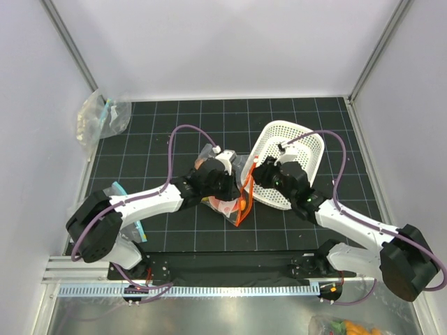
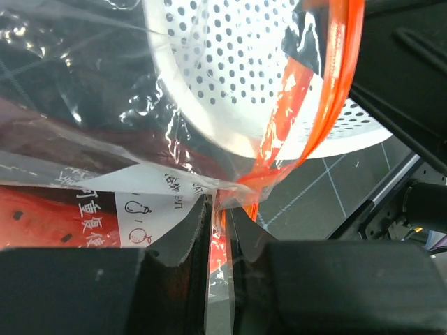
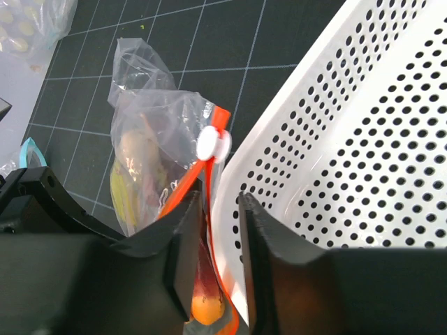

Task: Place the food in the zip-top bag and seal the zipper
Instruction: Adjust the zipper food storage bag at the center of the board.

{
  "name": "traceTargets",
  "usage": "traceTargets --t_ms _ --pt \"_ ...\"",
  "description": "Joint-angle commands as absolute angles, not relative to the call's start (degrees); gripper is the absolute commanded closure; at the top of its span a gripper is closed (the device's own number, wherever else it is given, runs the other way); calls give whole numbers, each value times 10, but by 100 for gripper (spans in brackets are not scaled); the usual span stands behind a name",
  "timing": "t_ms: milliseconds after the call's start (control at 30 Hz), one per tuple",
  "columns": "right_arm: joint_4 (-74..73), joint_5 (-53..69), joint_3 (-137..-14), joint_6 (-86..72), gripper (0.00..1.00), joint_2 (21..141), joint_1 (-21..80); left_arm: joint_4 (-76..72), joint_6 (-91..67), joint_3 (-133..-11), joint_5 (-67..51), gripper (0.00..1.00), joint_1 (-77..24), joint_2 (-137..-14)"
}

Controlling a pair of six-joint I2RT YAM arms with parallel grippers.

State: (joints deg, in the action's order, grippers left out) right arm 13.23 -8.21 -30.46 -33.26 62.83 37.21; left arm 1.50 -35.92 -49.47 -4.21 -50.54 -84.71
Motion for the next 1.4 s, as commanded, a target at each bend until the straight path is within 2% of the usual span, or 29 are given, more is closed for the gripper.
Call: traceTargets --t_ms 0,67,100,233,367,500,933,1200,1300,1367 --pt "164 -89 -300 -339 63 602 369 2 -346 -513 -33 84 -505 -850" --pt "169 -89 -296 -341 50 598 368 -11 -343 -512 -24 85 -506 -853" --pt "171 -88 -293 -342 47 597 369 -12 -342 -513 -24 85 -506 -853" --pt "178 -91 -287 -344 43 591 368 -23 -340 -512 -27 85 -505 -860" --pt "194 -85 -274 -345 34 577 368 -35 -337 -513 -32 86 -505 -871" --pt "206 -88 -261 -345 30 563 368 -41 -339 -512 -43 87 -505 -870" --pt "252 -77 -230 -345 30 528 367 -42 -339 -508 -46 87 -505 -856" --pt "278 -18 -257 -345 27 611 367 -42 -341 -509 -53 86 -505 -854" --pt "254 -25 -280 -345 31 643 367 -41 -341 -505 -52 86 -506 -841" --pt "250 -24 -285 -343 38 661 367 -41 -339 -497 -47 87 -506 -823"
